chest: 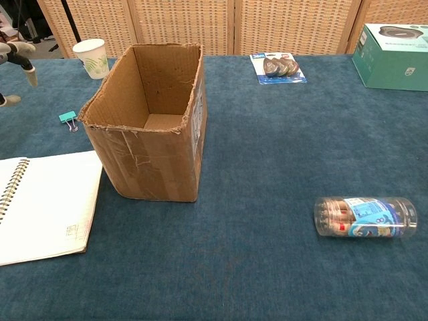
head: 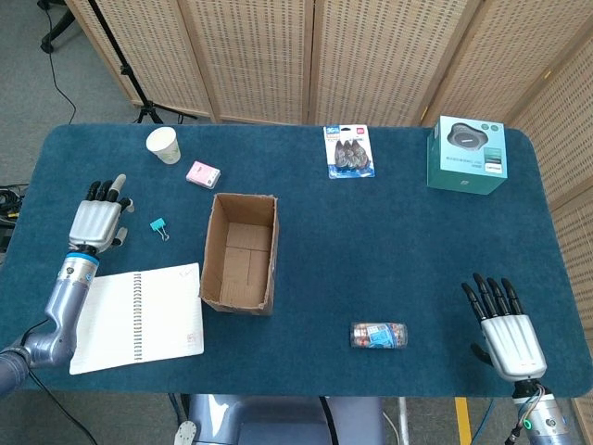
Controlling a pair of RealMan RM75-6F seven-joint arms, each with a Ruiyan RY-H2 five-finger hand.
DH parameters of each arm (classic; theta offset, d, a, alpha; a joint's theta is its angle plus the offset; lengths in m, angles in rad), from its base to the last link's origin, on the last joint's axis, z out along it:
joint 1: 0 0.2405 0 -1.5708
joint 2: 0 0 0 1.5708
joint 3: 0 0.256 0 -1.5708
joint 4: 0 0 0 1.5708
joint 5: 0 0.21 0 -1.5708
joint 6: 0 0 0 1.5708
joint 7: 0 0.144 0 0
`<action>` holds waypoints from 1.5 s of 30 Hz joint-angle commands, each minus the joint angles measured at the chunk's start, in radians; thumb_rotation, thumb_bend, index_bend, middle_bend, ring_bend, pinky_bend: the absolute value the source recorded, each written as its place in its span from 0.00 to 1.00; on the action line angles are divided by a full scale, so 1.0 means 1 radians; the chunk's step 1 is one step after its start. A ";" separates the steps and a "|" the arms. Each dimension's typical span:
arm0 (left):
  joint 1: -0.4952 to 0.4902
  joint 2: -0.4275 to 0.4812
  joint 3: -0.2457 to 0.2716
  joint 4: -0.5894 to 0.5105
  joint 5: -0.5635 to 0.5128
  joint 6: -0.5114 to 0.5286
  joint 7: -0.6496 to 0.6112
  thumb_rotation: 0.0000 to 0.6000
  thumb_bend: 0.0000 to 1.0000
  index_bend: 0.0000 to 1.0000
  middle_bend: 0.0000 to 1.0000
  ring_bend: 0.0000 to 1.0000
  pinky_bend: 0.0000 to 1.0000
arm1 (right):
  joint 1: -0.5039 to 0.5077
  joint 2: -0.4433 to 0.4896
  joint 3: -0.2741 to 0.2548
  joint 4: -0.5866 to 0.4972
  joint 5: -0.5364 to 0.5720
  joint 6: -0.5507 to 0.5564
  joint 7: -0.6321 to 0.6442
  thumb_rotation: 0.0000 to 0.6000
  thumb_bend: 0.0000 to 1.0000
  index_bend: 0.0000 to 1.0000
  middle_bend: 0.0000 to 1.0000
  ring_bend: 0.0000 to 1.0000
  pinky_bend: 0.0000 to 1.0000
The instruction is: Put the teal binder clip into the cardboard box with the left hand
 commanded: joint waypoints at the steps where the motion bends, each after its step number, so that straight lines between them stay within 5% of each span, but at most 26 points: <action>1: -0.030 -0.079 0.008 0.115 -0.016 -0.035 -0.025 1.00 0.38 0.40 0.00 0.00 0.00 | 0.000 -0.001 -0.001 0.000 -0.002 0.001 0.002 1.00 0.16 0.00 0.00 0.00 0.00; 8: -0.071 -0.162 0.023 0.227 -0.013 -0.085 -0.034 1.00 0.38 0.40 0.00 0.00 0.00 | 0.002 -0.002 -0.003 0.003 -0.004 -0.002 0.006 1.00 0.16 0.00 0.00 0.00 0.00; 45: -0.123 -0.287 0.044 0.356 -0.003 -0.083 0.016 1.00 0.39 0.35 0.00 0.00 0.00 | 0.004 0.003 -0.013 0.012 -0.031 0.011 0.048 1.00 0.16 0.00 0.00 0.00 0.00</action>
